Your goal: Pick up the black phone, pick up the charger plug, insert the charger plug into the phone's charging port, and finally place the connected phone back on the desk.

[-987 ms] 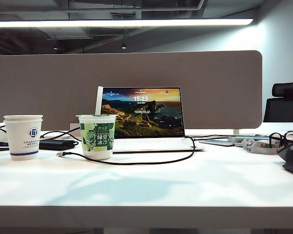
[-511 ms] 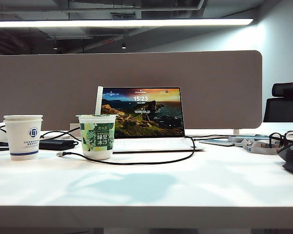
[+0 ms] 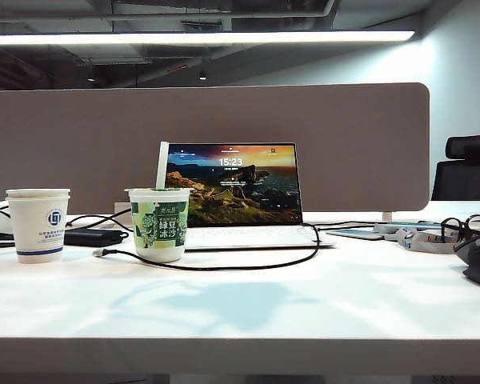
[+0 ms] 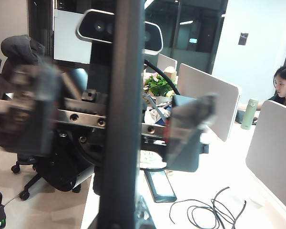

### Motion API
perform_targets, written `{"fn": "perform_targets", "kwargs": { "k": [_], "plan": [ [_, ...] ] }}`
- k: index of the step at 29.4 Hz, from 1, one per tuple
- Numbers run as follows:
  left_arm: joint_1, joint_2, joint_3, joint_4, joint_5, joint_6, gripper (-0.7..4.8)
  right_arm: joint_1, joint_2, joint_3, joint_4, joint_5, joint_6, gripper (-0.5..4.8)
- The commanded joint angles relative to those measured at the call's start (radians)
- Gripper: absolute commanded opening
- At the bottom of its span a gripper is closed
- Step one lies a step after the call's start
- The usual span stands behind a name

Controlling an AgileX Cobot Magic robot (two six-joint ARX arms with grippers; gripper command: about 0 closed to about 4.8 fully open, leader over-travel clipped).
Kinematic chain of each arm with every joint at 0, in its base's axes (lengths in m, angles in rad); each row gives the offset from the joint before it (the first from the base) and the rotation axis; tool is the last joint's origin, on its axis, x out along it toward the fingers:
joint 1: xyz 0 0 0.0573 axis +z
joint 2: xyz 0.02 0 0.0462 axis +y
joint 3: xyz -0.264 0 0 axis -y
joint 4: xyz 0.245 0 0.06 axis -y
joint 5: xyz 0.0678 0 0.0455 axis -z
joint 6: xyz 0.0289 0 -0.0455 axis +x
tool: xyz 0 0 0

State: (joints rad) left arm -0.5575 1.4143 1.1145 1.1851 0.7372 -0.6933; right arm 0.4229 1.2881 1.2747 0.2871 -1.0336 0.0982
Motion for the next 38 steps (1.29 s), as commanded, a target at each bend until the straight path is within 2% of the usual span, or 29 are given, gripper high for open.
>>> {"fn": "perform_targets", "kwargs": {
  "k": [1,5,11,15,18,20,22,24,26,27,28,29,30,32,38],
  "plan": [
    [0.0,-0.004,0.006,0.006,0.004,-0.002,2.5,0.001,-0.008,0.007,0.031,0.002,0.007,-0.01],
    [0.0,-0.004,0.006,0.004,0.011,0.0,1.52,0.001,-0.008,0.007,0.03,0.002,0.012,-0.01],
    [0.0,-0.004,0.006,-0.002,0.011,0.006,1.42,0.001,-0.008,0.007,0.032,-0.004,0.054,-0.01],
    [0.0,-0.004,0.006,-0.002,0.018,0.011,0.57,0.001,-0.008,0.007,0.032,-0.017,0.06,-0.01],
    [0.0,-0.004,0.006,-0.006,0.031,0.03,0.32,0.001,-0.008,0.007,0.032,-0.017,0.06,-0.01],
    [0.0,-0.004,0.006,-0.01,0.035,0.035,-0.08,0.001,-0.008,0.007,0.032,-0.019,0.06,-0.01],
    [0.0,-0.004,0.006,-0.01,0.039,0.035,-0.06,0.001,-0.008,0.007,0.032,-0.02,0.06,0.01],
    [0.0,-0.004,0.006,-0.01,0.043,0.035,-0.06,0.001,-0.008,0.007,0.032,-0.02,0.06,0.43],
    [0.001,-0.004,0.006,-0.01,0.046,0.035,-0.06,0.001,-0.009,0.008,0.032,-0.02,0.068,1.75],
    [0.001,-0.004,0.006,-0.01,0.046,0.035,-0.06,0.0,-0.01,0.008,0.032,-0.018,0.083,2.74],
    [0.001,-0.004,0.006,-0.011,0.049,0.035,-0.06,-0.001,-0.011,0.008,0.033,-0.015,0.092,3.41],
    [0.001,-0.004,0.006,-0.011,0.05,0.035,-0.06,-0.001,-0.013,0.008,0.032,-0.014,0.093,3.82],
    [0.001,-0.004,0.005,-0.013,0.054,0.036,-0.06,-0.002,-0.015,0.008,0.032,-0.011,0.093,4.0],
    [0.001,-0.004,0.005,-0.02,0.053,0.043,-0.06,-0.003,-0.021,0.008,0.031,0.001,0.093,4.02],
    [0.002,-0.004,0.005,-0.088,0.09,0.142,-0.06,-0.053,-0.06,0.008,0.03,0.054,0.092,4.02]
  ]
}}
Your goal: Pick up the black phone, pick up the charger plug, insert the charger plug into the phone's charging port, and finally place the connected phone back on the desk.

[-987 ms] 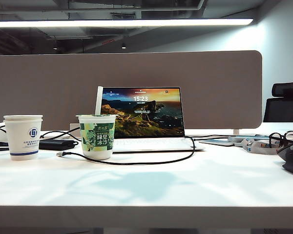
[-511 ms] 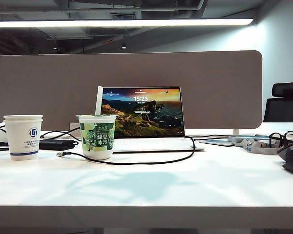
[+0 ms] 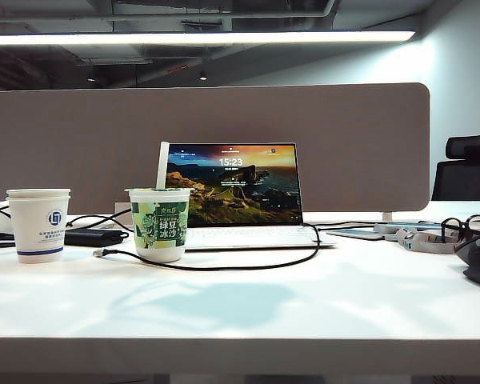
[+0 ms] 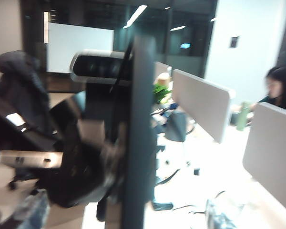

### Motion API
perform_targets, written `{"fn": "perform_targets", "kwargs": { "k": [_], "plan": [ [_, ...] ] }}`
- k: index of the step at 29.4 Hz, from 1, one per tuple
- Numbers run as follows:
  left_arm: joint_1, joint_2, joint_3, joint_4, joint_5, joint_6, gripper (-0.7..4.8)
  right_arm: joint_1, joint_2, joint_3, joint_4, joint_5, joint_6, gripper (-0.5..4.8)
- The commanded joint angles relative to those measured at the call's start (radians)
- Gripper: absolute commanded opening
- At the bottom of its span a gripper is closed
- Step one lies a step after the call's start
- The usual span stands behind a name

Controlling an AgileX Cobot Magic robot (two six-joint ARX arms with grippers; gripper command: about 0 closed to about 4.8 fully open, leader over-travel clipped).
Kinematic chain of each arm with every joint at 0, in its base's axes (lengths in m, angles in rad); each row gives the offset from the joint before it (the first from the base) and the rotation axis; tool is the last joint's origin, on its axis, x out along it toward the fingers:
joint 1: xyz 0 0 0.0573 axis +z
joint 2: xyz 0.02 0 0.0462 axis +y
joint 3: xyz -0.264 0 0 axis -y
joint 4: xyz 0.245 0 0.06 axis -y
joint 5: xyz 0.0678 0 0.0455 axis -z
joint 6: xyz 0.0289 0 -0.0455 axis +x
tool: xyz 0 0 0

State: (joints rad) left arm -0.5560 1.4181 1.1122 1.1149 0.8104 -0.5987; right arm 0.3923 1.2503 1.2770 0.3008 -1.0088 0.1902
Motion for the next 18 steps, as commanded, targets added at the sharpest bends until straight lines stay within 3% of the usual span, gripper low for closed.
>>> {"fn": "perform_targets", "kwargs": {
  "k": [1,8,13,14,18],
  "plan": [
    [0.0,-0.008,0.008,-0.039,0.021,0.053,-0.06,-0.038,-0.031,0.005,0.015,0.037,0.001,4.02],
    [0.0,-0.017,0.008,-0.229,0.019,0.187,-0.06,-0.156,-0.092,0.005,-0.058,0.055,0.0,4.0],
    [0.0,-0.043,0.008,-0.453,-0.031,0.317,-0.06,-0.21,-0.13,0.005,-0.18,0.147,0.0,3.93],
    [0.0,-0.057,0.008,-0.549,-0.073,0.346,-0.06,-0.214,-0.134,0.005,-0.22,0.158,-0.011,3.42],
    [0.0,-0.085,0.008,-0.678,-0.118,0.434,-0.06,-0.213,-0.132,0.005,-0.298,0.158,-0.041,1.44]
  ]
}}
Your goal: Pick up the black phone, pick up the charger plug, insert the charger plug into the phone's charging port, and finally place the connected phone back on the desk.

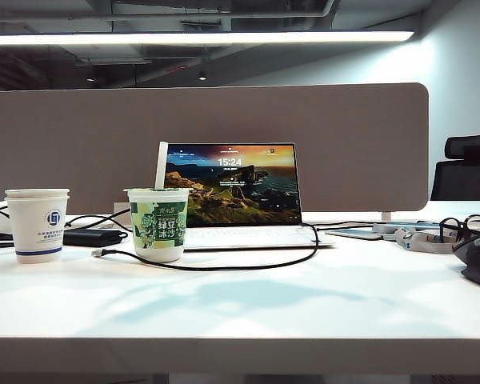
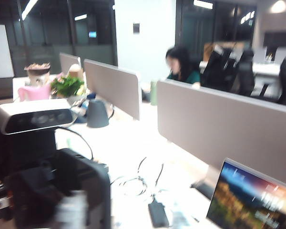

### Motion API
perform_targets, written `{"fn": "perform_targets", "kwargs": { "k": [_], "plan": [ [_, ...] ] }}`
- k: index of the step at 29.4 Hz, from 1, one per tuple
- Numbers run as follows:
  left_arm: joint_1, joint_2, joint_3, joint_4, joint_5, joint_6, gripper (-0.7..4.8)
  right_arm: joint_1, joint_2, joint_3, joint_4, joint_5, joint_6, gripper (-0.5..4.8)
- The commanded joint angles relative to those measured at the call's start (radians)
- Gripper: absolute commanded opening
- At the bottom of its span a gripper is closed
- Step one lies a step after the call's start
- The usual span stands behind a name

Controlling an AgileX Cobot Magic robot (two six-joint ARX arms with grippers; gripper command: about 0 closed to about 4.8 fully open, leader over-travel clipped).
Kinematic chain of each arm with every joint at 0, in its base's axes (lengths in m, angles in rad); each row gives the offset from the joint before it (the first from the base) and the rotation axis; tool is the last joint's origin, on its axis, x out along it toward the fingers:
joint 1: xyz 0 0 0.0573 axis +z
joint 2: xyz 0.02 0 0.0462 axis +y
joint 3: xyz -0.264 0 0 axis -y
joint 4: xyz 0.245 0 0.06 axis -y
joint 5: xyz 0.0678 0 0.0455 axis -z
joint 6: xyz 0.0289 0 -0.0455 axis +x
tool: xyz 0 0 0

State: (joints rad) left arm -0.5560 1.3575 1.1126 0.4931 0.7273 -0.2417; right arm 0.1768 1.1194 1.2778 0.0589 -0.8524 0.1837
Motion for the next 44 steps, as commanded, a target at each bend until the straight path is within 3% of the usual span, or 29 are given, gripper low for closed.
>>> {"fn": "perform_targets", "kwargs": {
  "k": [1,2,4,12,22,26,31,38,40,41,44],
  "plan": [
    [-0.001,-0.034,0.008,-0.084,-0.051,0.103,-0.06,0.003,-0.002,0.004,-0.079,0.002,-0.06,0.83],
    [-0.001,-0.043,0.008,-0.109,-0.066,0.124,-0.06,0.003,-0.002,0.004,-0.109,0.003,-0.096,0.37],
    [0.0,-0.065,0.008,-0.164,-0.113,0.168,-0.06,0.005,-0.002,0.004,-0.165,0.014,-0.148,-0.04],
    [0.0,-0.131,0.008,-0.344,-0.238,0.271,-0.06,0.026,0.005,0.004,-0.32,0.161,-0.219,-0.05],
    [0.0,-0.2,0.008,-0.421,-0.35,0.321,-0.06,0.104,0.108,0.004,-0.406,0.363,-0.209,-0.05],
    [0.0,-0.232,0.008,-0.441,-0.395,0.325,-0.06,0.127,0.177,0.004,-0.446,0.382,-0.159,-0.05],
    [0.0,-0.275,0.008,-0.496,-0.466,0.389,-0.06,0.193,0.266,0.004,-0.47,0.38,-0.094,-0.05],
    [0.0,-0.306,0.008,-0.523,-0.539,0.381,-0.06,0.311,0.377,0.004,-0.452,0.381,-0.351,-0.02],
    [0.0,-0.312,0.008,-0.522,-0.579,0.367,-0.06,0.324,0.414,0.004,-0.451,0.378,-0.394,0.26],
    [0.0,-0.316,0.008,-0.522,-0.596,0.357,-0.06,0.325,0.43,0.004,-0.456,0.38,-0.398,0.66],
    [0.0,-0.326,0.008,-0.527,-0.65,0.344,-0.06,0.331,0.493,0.004,-0.468,0.38,-0.401,3.36]
  ]
}}
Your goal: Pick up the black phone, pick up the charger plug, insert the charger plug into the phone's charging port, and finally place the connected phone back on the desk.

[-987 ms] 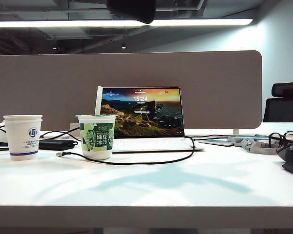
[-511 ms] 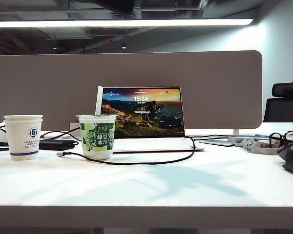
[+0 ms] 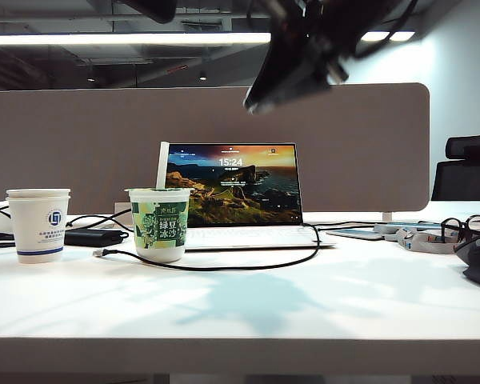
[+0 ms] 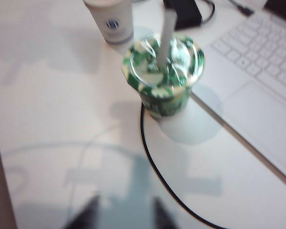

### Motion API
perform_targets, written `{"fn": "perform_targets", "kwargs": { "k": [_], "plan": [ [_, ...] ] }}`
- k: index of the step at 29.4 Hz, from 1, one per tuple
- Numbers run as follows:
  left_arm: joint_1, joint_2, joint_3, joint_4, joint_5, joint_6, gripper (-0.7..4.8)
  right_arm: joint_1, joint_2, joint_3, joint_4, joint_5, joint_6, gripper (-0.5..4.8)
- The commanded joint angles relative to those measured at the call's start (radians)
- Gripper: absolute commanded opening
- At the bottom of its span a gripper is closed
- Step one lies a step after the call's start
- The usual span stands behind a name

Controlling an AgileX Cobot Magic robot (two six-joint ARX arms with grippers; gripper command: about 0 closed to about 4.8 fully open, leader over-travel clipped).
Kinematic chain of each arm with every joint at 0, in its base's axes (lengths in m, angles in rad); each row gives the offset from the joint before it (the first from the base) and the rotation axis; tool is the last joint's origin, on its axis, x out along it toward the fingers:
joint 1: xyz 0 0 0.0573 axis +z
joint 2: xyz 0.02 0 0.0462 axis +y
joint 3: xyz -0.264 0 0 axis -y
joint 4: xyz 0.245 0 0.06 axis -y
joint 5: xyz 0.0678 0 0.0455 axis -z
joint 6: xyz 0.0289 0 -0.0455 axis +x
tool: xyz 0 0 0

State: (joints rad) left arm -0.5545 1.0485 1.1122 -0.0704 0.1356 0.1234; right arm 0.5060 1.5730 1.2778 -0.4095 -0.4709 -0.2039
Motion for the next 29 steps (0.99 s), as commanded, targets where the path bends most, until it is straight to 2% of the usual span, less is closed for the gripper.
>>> {"fn": "perform_targets", "kwargs": {
  "k": [1,3,8,12,15,19,22,26,29],
  "plan": [
    [-0.001,-0.023,0.008,0.034,-0.077,-0.026,-0.06,0.002,0.057,0.004,-0.002,-0.001,-0.029,3.55],
    [-0.001,-0.033,0.008,0.033,-0.114,-0.027,-0.06,0.002,0.095,0.004,-0.01,-0.002,-0.135,3.53],
    [-0.001,-0.054,0.008,0.034,-0.143,-0.031,-0.06,0.003,0.179,0.004,-0.009,0.0,-0.442,3.04],
    [-0.001,-0.064,0.008,0.034,-0.143,-0.032,-0.06,0.003,0.232,0.004,-0.007,0.002,-0.579,3.04],
    [-0.001,-0.069,0.008,0.034,-0.142,-0.065,-0.06,0.003,0.26,0.004,0.003,0.002,-0.644,3.04],
    [-0.001,-0.075,0.008,0.033,-0.142,-0.089,-0.06,0.003,0.268,0.007,0.016,0.005,-0.654,3.04],
    [-0.001,-0.08,0.008,0.034,-0.139,-0.089,-0.06,0.0,0.268,0.048,-0.046,0.011,-0.669,3.04],
    [-0.002,-0.081,0.008,0.032,-0.138,-0.089,-0.06,0.001,0.268,0.112,-0.099,0.046,-0.777,3.03],
    [-0.002,-0.081,0.008,0.034,-0.131,-0.092,-0.06,0.0,0.281,0.166,-0.133,0.047,-0.795,3.01]
  ]
}}
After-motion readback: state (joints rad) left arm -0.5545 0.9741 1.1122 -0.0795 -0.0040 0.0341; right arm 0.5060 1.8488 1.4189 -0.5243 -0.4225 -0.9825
